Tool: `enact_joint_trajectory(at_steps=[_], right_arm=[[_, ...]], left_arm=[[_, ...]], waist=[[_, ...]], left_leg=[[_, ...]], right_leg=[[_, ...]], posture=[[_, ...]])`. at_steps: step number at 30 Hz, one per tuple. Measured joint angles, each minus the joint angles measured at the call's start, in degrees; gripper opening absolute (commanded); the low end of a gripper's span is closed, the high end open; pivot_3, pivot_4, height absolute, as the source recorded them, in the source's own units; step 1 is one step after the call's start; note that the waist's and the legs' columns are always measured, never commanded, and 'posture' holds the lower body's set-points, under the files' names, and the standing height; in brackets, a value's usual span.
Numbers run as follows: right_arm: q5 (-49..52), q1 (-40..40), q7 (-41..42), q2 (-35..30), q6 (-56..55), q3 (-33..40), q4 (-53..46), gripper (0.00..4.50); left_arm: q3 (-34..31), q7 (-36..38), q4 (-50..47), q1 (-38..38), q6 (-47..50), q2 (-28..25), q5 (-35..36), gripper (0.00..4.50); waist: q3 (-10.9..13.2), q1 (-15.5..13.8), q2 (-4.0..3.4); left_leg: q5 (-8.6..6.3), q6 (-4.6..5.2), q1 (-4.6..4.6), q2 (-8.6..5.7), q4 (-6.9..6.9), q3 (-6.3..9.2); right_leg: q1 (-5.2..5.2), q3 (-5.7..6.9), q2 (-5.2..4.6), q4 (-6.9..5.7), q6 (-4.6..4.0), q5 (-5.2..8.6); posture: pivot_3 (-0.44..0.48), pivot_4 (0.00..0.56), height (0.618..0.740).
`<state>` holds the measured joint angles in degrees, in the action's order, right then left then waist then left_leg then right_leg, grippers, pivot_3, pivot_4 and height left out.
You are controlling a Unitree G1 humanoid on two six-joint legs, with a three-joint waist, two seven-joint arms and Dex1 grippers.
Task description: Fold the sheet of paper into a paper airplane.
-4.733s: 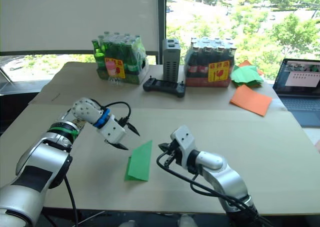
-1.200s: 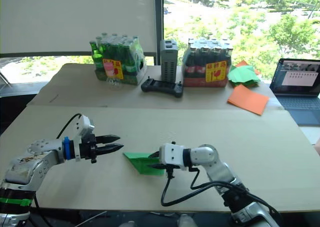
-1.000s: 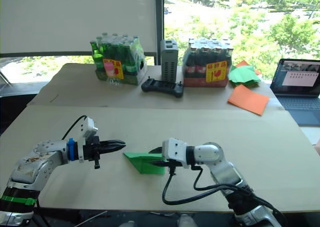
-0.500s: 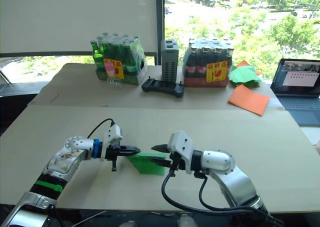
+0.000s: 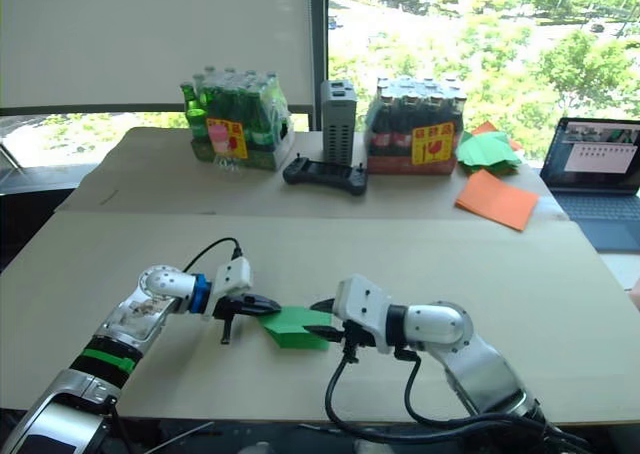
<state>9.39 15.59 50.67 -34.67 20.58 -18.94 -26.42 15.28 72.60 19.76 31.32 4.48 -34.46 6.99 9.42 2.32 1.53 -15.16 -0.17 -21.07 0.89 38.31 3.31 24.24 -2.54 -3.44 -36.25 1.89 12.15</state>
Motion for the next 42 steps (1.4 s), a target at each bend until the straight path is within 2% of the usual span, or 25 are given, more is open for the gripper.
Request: enact_joint_trajectory(at_steps=[5, 11, 16, 17, 27, 34, 42], right_arm=[[-5.80, 0.42, 1.72, -1.49, -6.65, -3.30, 5.00, 1.61], [-8.68, 1.31, 1.56, -0.02, -10.25, -3.75, 8.60, 1.61], [-8.68, 1.35, 1.94, 1.00, -10.27, -3.78, 9.53, 0.09], [-8.68, 1.35, 2.07, 1.13, -10.27, -3.77, 9.76, 0.04], [-8.61, 2.46, 3.02, 2.82, -9.81, -3.74, 11.69, 0.04], [-8.11, 9.08, 0.39, 6.55, 0.17, -2.29, 17.80, 0.04], [-10.18, 10.19, 0.57, 6.73, 1.19, -4.83, 21.01, 0.04]], left_arm=[[-0.02, 0.00, 0.14, -0.01, -0.73, 0.18, -0.34, 0.04], [-0.01, -0.18, -0.03, -0.07, -0.91, 0.18, -0.54, 0.04], [-0.18, -0.70, -0.98, -0.58, -0.53, 0.16, -0.68, 0.00], [-0.20, -0.79, -1.17, -0.65, -0.48, 0.16, -0.75, 0.00], [-0.25, -1.33, -2.60, -1.06, 0.62, 0.06, -1.16, 0.00], [-0.32, -1.71, -3.84, -1.91, 0.66, 0.04, -1.17, 0.00], [-0.37, -1.85, -4.88, -2.30, 1.67, 0.03, -1.15, 0.00]], waist=[[0.00, -0.07, 0.00], [0.00, -0.08, 0.00], [0.00, -0.07, 0.00], [0.00, -0.08, 0.00], [0.00, 0.04, 0.00], [-0.01, 0.08, -0.01], [-0.01, 0.04, -0.01]], left_leg=[[0.00, 0.00, 0.00, 0.00, 0.01, -0.01], [0.00, 0.00, 0.00, 0.00, 0.01, -0.01], [0.00, 0.00, 0.01, 0.00, 0.01, 0.00], [0.00, 0.00, 0.01, 0.00, 0.01, 0.00], [0.00, 0.00, 0.01, 0.00, 0.01, 0.00], [0.00, 0.00, 0.02, 0.00, 0.00, 0.01], [0.00, 0.00, 0.00, 0.00, 0.00, 0.00]], right_leg=[[0.00, 0.00, 0.00, 0.00, 0.00, 0.00], [0.00, 0.00, 0.00, -0.01, 0.00, 0.00], [-0.01, 0.00, 0.00, -0.01, 0.00, 0.00], [-0.01, 0.00, 0.00, -0.01, 0.00, 0.00], [0.00, 0.00, 0.00, -0.01, -0.01, 0.00], [0.02, -0.01, 0.00, -0.06, -0.02, -0.01], [0.01, -0.01, 0.00, -0.02, -0.01, -0.01]], posture=[[0.000, 0.150, 0.740], [0.000, 0.150, 0.740], [0.000, 0.150, 0.740], [0.000, 0.150, 0.740], [0.000, 0.150, 0.740], [0.000, 0.150, 0.740], [0.000, 0.150, 0.740]])
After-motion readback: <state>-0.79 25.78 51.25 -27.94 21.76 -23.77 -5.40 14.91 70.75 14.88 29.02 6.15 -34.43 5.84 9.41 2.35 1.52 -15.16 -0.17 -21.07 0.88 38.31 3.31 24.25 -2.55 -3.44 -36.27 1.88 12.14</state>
